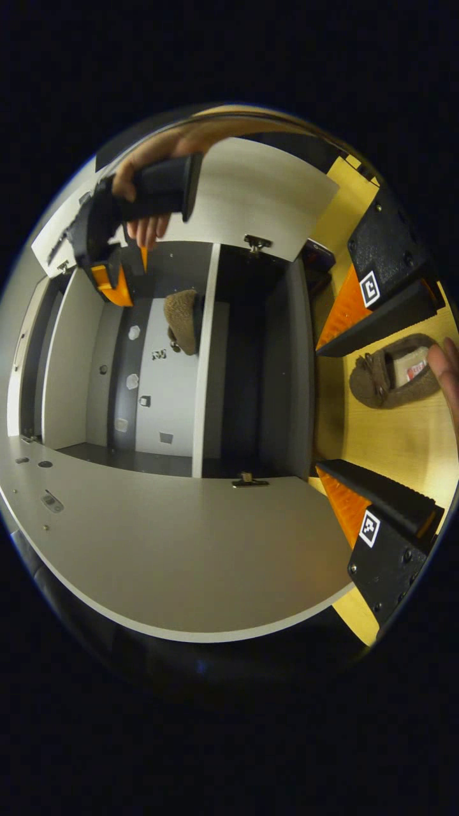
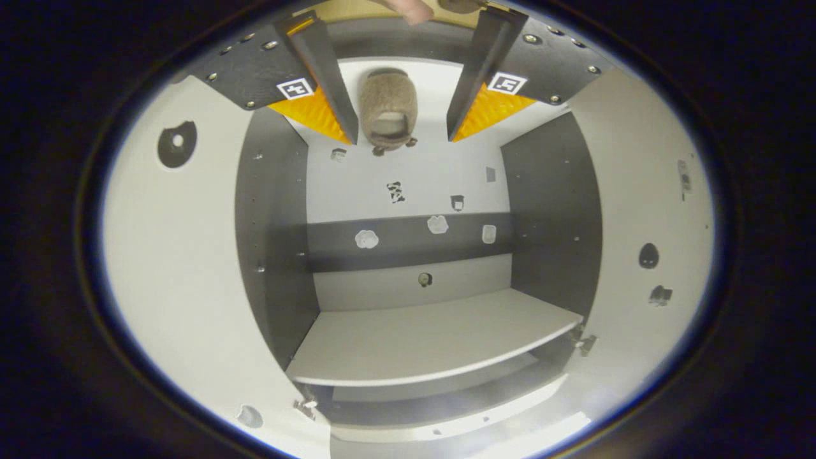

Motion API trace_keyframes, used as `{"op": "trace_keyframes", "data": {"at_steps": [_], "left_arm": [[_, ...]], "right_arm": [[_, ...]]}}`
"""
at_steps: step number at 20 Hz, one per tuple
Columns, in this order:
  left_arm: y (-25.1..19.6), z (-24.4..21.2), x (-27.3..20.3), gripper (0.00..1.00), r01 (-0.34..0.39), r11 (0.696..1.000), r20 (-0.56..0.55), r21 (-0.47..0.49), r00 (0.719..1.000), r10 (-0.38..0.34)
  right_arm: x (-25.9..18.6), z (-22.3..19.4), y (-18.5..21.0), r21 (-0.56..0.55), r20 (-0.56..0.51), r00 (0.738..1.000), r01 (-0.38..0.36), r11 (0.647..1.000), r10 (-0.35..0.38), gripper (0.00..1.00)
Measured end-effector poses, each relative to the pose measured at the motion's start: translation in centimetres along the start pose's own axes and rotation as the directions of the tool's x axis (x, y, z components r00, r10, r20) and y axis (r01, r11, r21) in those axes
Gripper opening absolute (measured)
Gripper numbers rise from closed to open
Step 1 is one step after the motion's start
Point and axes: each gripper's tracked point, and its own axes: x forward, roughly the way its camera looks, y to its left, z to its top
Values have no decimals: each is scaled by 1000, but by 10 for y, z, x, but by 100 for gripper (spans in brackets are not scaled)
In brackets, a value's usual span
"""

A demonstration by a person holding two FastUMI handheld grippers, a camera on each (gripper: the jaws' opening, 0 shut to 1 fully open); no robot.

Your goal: Grab one shoe with the right hand and put it into the shoe cabinet, grab the other shoe with the left hand and put it into the shoe cabinet; then close the right door with the right hand and the left door with the left hand.

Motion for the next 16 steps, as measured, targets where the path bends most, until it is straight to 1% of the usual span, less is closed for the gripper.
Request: {"op": "trace_keyframes", "data": {"at_steps": [2,5,7,8,10,13,15,16], "left_arm": [[-1,-18,1,99,8,1000,-31,-5,999,-8],[-8,-47,3,100,25,1000,-101,-14,995,-26],[-13,-62,6,100,37,999,-132,-14,990,-39],[-14,-71,8,100,38,999,-153,-8,987,-39],[-12,-90,15,100,34,999,-197,9,980,-32],[-15,-127,22,100,49,999,-290,7,956,-45],[-16,-146,26,100,58,998,-352,-3,934,-55],[-14,-156,29,100,47,999,-376,-1,926,-44]], "right_arm": [[-28,1,7,-2,20,999,-29,1000,29,84],[-66,1,4,-4,59,998,-38,999,38,84],[-92,1,9,-6,89,994,-68,998,68,84],[-104,-2,9,-7,100,992,-71,997,72,84],[-129,-9,1,-10,131,990,-46,999,47,84],[-161,-26,-11,-32,156,988,16,999,-11,84],[-172,-44,-20,-47,134,989,65,997,-58,84],[-173,-51,-22,-48,121,990,73,996,-67,84]]}}
